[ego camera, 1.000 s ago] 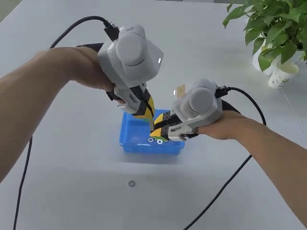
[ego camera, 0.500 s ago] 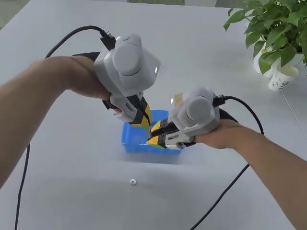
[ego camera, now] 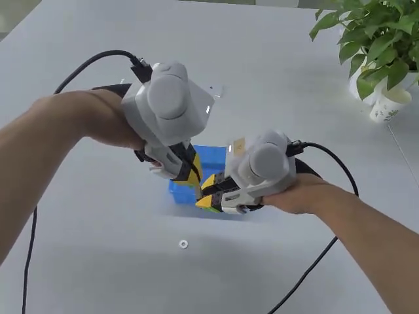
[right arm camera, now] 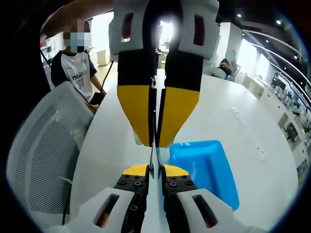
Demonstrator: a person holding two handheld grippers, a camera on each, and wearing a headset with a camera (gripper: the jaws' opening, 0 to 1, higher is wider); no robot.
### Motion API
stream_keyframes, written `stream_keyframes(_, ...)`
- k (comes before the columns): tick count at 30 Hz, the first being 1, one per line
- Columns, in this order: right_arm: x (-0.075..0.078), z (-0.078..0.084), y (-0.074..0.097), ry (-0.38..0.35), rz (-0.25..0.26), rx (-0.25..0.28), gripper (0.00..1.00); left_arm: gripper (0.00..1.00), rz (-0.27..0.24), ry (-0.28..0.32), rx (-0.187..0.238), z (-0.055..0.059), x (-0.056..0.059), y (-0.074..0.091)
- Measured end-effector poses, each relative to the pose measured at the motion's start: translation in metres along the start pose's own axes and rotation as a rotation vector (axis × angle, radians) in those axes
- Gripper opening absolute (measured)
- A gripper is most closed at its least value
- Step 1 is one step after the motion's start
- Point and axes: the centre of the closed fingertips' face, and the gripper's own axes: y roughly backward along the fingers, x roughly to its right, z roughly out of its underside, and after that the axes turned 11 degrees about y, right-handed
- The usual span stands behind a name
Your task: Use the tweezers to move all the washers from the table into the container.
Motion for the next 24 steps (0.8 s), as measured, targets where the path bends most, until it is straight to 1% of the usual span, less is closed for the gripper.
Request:
stream_keyframes(10, -0.013, -0.003, -0.01, -0.002, -0.011, 0.012, 0.11, 0.05, -0.003, 0.008, -0.005, 0.01, 0.012, -0.006)
stream_keyframes(15, -0.022, -0.004, -0.015, -0.001, -0.017, 0.015, 0.11, 0.05, -0.006, 0.016, -0.006, 0.018, 0.019, -0.009)
stream_keyframes(24, -0.036, -0.004, -0.025, -0.007, -0.03, 0.027, 0.11, 0.05, -0.002, 0.022, -0.015, 0.027, 0.031, -0.014)
